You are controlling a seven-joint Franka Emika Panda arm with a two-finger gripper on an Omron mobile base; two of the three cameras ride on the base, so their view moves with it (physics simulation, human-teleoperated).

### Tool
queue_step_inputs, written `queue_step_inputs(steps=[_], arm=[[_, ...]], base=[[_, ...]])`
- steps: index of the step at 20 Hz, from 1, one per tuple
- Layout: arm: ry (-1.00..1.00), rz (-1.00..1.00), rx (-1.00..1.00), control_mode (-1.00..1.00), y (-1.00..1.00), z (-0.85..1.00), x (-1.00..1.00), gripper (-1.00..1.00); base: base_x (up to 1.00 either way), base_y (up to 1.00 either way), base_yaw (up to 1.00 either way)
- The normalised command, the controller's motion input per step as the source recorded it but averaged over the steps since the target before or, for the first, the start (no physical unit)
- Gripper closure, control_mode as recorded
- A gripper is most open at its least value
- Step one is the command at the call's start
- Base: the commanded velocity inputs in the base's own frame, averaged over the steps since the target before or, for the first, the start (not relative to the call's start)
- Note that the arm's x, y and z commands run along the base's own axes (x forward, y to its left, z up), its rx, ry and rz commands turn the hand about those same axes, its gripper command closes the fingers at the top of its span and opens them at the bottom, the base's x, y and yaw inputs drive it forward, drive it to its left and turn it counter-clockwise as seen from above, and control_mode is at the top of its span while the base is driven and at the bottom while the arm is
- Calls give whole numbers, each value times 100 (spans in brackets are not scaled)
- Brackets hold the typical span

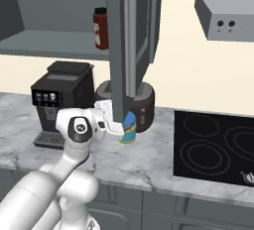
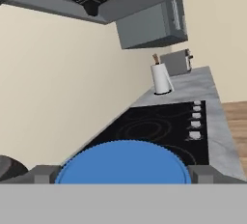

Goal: Collect the paprika, mayonnaise, and shaker from the cabinet and place them next to the stove.

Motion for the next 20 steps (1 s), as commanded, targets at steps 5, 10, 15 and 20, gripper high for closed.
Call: queue_step_inputs(steps=[5, 10, 15, 20], arm=[[1, -5, 0, -100, -35, -43, 26, 100], [1, -5, 0, -100, -24, -55, 52, 100], [0, -8, 0, -100, -5, -53, 57, 100], [-1, -13, 0, -100, 0, -32, 44, 100]], base=[[0, 0, 0], [0, 0, 0], [0, 0, 0], [0, 0, 0]])
